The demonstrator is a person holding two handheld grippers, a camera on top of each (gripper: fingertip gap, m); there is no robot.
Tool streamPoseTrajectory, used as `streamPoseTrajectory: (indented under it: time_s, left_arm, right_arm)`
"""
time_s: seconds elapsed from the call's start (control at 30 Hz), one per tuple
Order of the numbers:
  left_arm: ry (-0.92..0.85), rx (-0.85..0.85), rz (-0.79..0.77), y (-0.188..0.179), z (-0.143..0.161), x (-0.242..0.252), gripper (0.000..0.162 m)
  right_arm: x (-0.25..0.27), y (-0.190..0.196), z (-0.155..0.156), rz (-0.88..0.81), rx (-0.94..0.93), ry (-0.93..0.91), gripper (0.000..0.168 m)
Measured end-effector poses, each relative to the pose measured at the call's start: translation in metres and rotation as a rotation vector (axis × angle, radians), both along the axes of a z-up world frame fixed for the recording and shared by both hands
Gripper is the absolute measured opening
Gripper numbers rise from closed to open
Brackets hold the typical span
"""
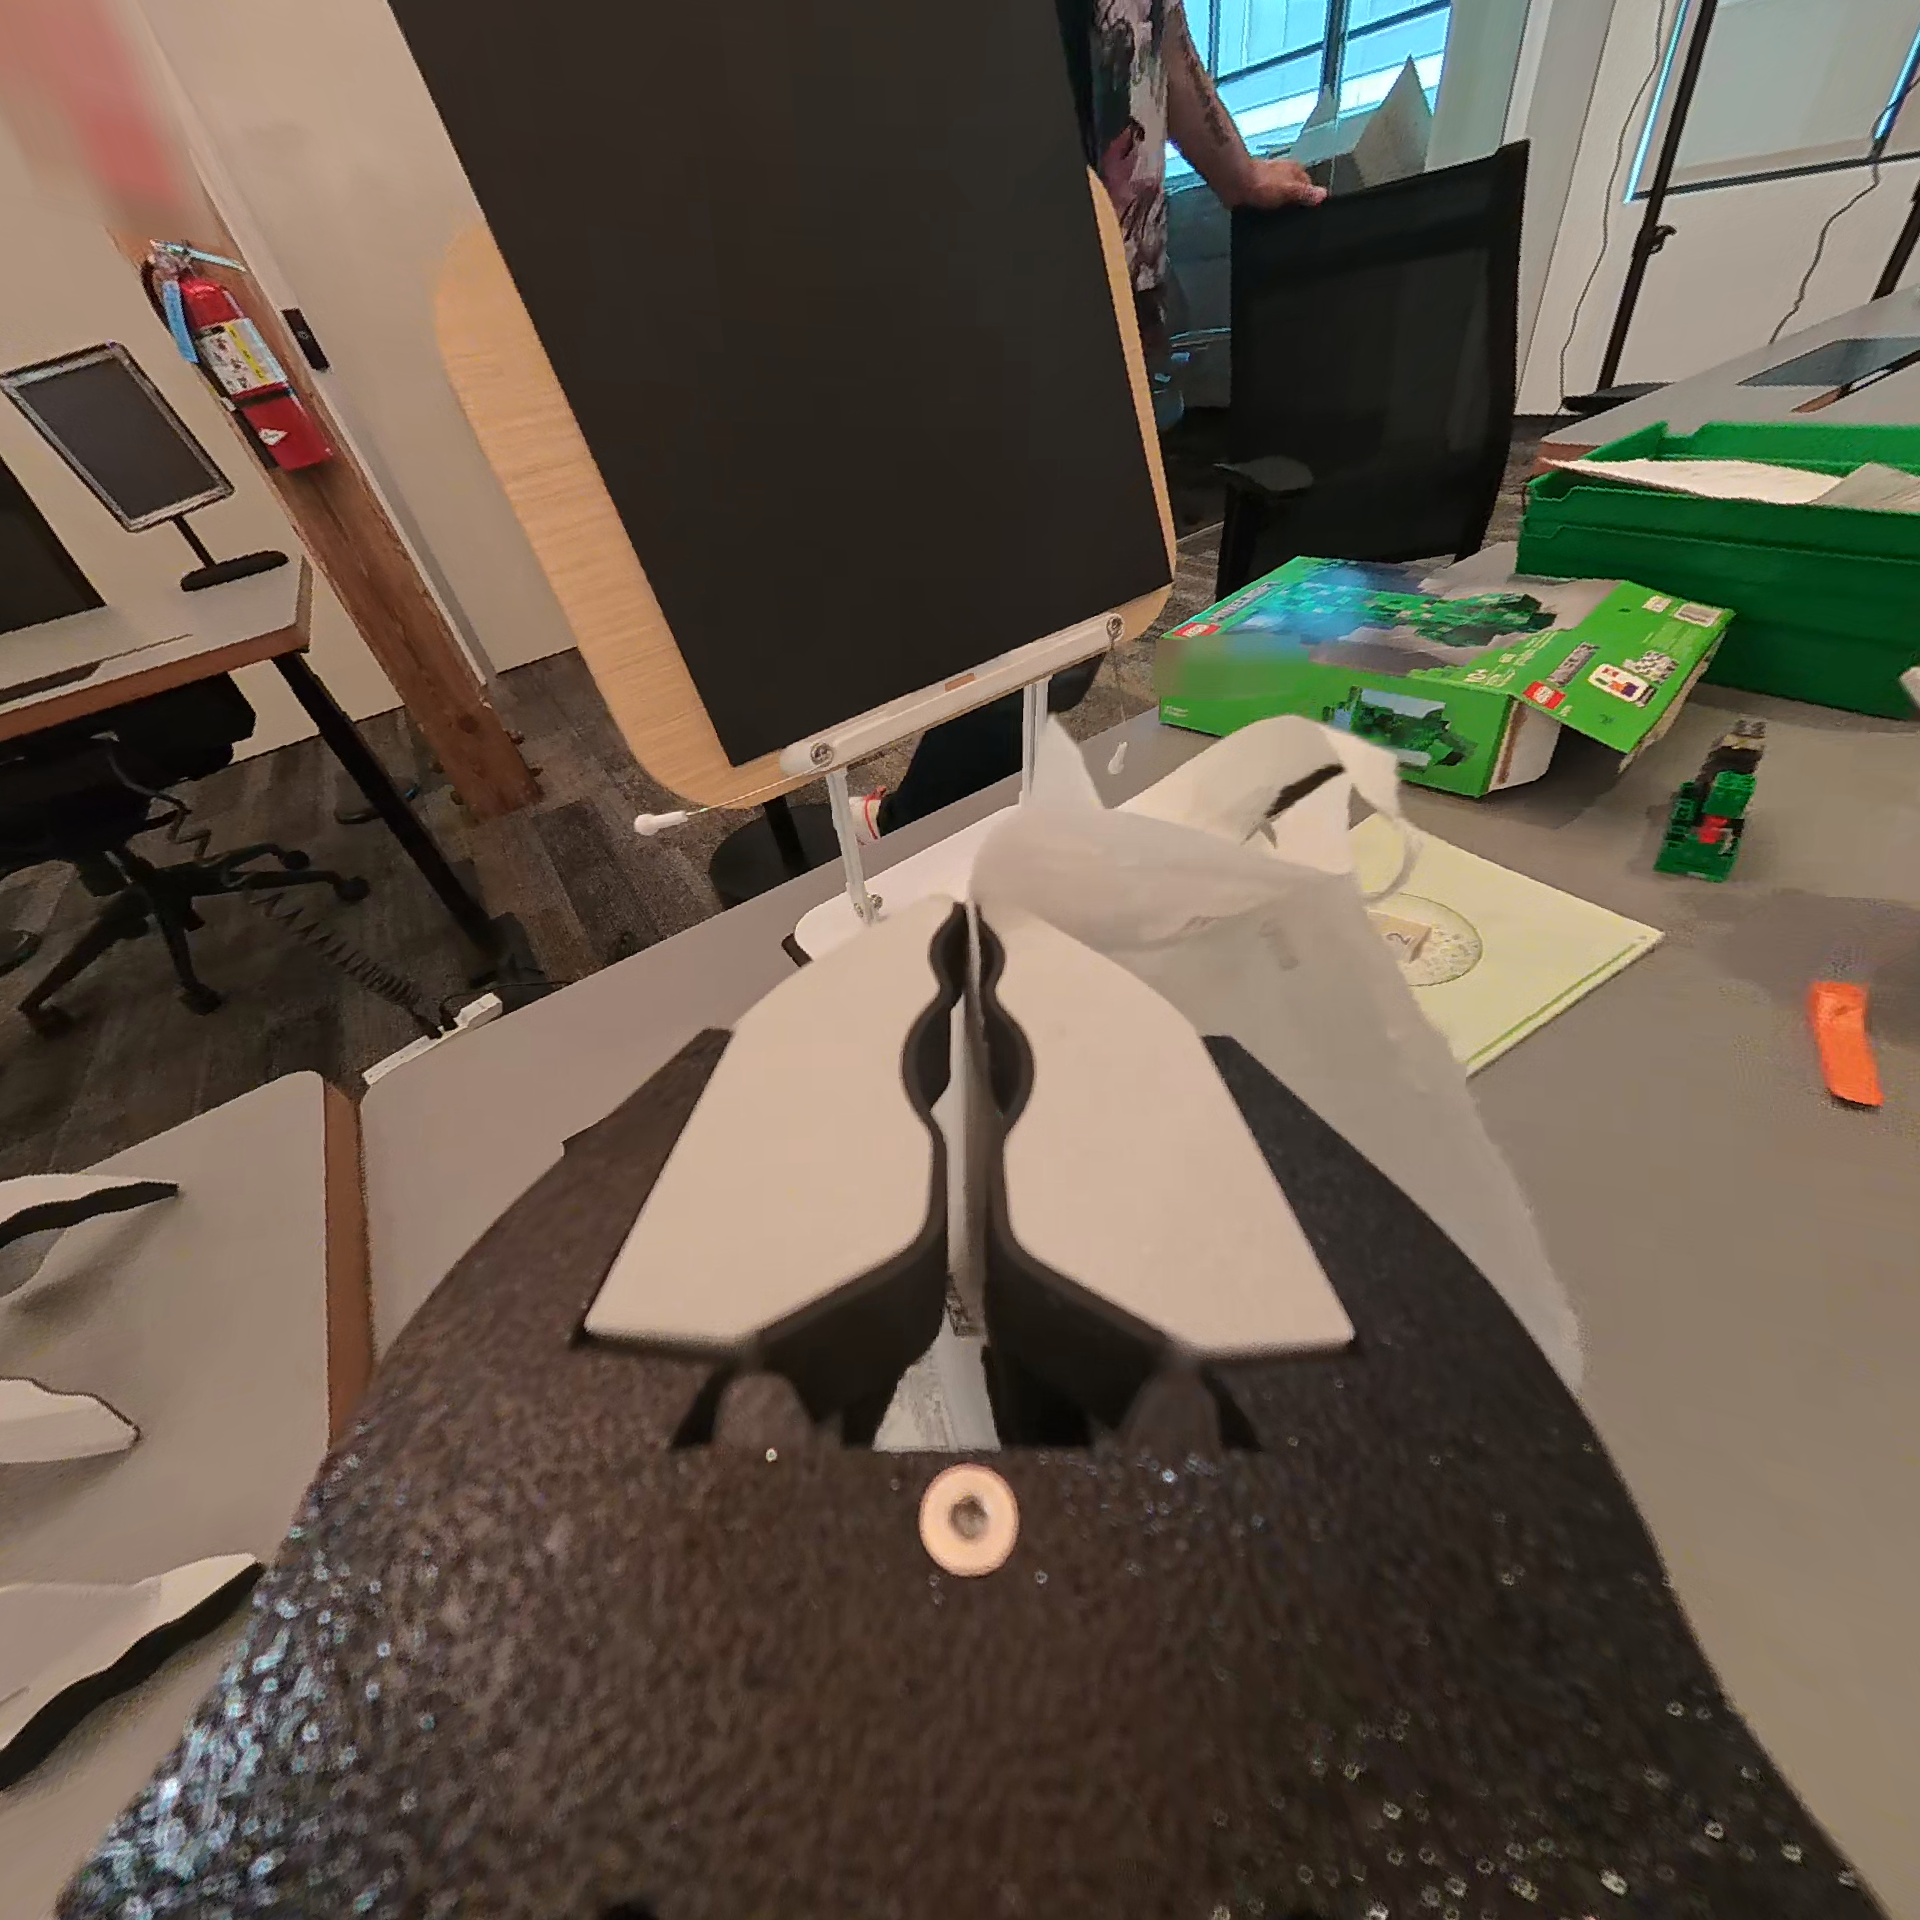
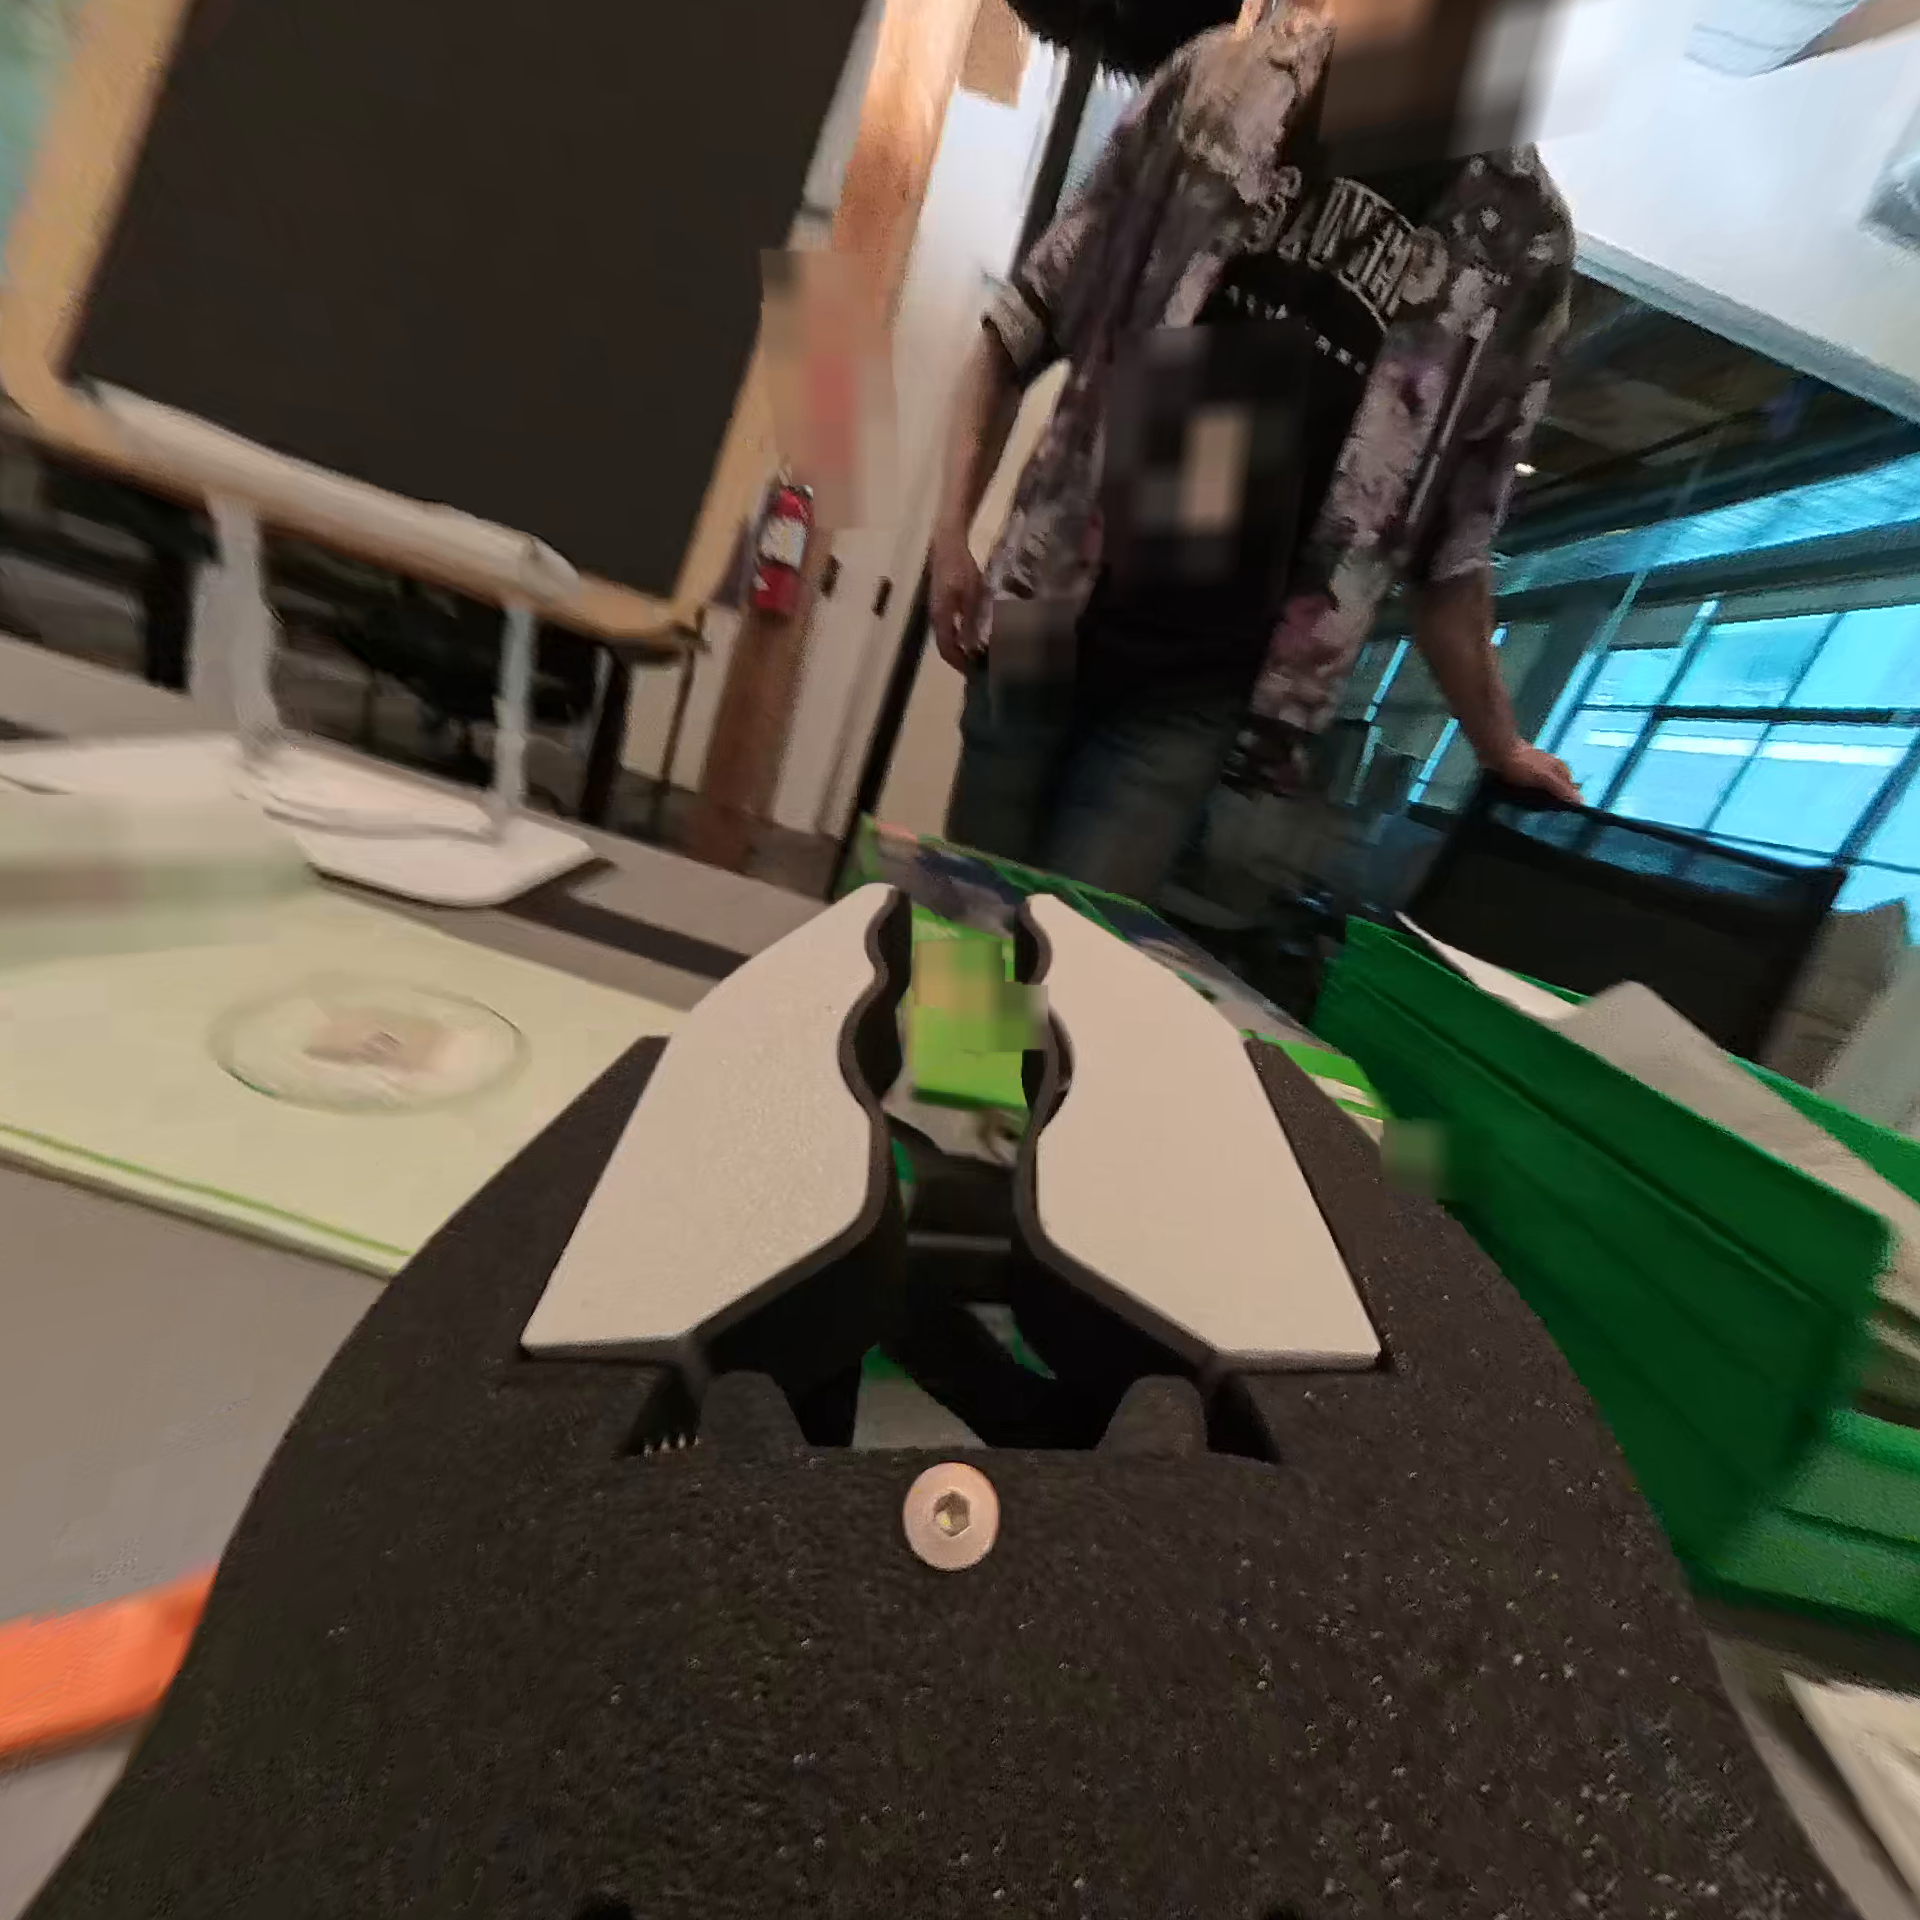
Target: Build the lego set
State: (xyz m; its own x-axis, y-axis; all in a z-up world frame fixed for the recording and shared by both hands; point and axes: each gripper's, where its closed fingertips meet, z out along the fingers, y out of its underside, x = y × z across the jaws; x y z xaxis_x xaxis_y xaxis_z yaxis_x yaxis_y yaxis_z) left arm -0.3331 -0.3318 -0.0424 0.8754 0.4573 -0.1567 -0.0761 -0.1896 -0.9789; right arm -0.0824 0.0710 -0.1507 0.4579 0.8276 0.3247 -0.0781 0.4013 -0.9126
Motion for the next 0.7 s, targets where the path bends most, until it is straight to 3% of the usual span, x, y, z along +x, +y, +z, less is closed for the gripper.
streamPoseTrajectory:
  time_s: [0.17, 0.37, 0.7]
  left_arm:
    - [0.006, -0.018, 0.015, 0.0, -0.003, -0.003, 0.0]
    - [0.006, -0.04, 0.013, 0.004, -0.007, -0.003, 0.0]
    - [0.001, -0.041, 0.005, 0.006, -0.008, -0.003, 0.0]
  right_arm:
    - [0.006, 0.042, -0.019, -0.061, 0.05, -0.13, 0.018]
    - [0.017, 0.056, -0.022, -0.149, 0.052, -0.215, 0.017]
    - [0.009, 0.069, -0.068, -0.146, -0.411, -0.33, 0.002]
